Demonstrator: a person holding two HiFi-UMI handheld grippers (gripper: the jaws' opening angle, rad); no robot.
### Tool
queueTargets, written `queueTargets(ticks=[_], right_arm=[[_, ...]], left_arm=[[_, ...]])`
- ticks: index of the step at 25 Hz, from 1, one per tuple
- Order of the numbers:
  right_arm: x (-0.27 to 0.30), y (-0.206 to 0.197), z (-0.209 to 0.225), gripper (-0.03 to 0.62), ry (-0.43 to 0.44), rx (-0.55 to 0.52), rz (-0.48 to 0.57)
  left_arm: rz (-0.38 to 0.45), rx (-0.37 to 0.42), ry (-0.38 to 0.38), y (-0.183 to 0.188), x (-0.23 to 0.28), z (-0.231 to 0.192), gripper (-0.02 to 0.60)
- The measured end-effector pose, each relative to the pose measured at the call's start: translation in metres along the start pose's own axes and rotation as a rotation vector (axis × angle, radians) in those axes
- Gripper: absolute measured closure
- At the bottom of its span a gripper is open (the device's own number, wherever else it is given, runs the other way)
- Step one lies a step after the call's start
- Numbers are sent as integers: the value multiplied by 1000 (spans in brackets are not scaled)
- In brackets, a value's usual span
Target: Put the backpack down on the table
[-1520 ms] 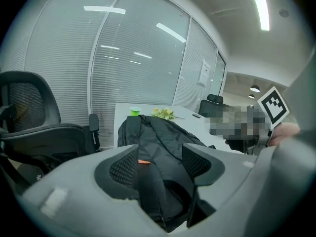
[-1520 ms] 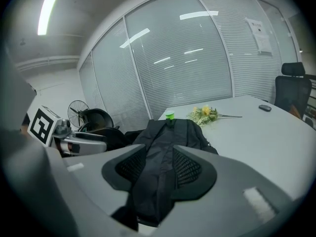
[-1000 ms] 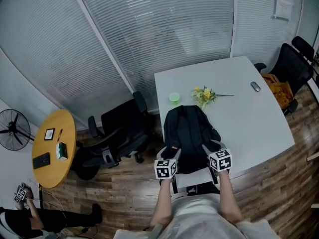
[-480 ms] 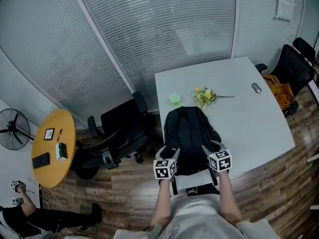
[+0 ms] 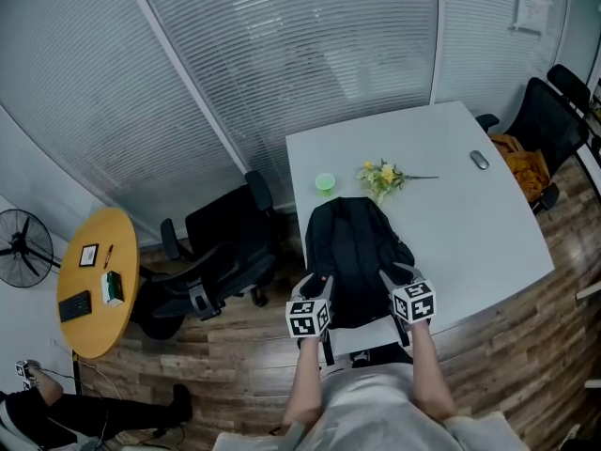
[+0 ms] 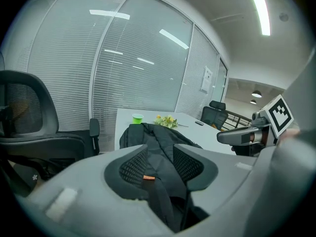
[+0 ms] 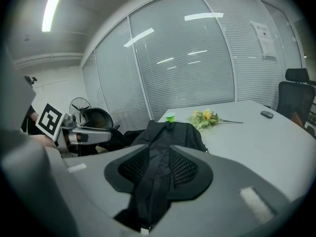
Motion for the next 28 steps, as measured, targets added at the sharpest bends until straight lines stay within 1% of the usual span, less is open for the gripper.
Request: queueTargets(ticks=[2,7,11,13,17,28], right_arm=[[0,0,0,489,-3,1,3],[-3,-1,0,542,-10,4,13],[-6,1,2,577,-13,10,24],[-7,1,2,595,-8,12,29],[-7,1,-2,595,20,7,27],[-7,-3,-2,595,27,15,12]], left_arm=[[3,-3,1,-1,-1,-1,447],[10,-10,9,-1,-3,-2,508],[7,-12,17,-2,-3,-3,582],[4,-9,17,-2,-3,-3,583],[-3,-2,11,-1,-1,-1,582],[-13,-3,5,-3,0,1,581]])
Point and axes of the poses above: the fingertips, and each gripper's own axes: x forward along the fingers, z to its right, y out of its top, the point moved 2 cm from there along -x, backward along the fingers, and after that the axes turned 9 degrees about -z, right-handed, at the moved point
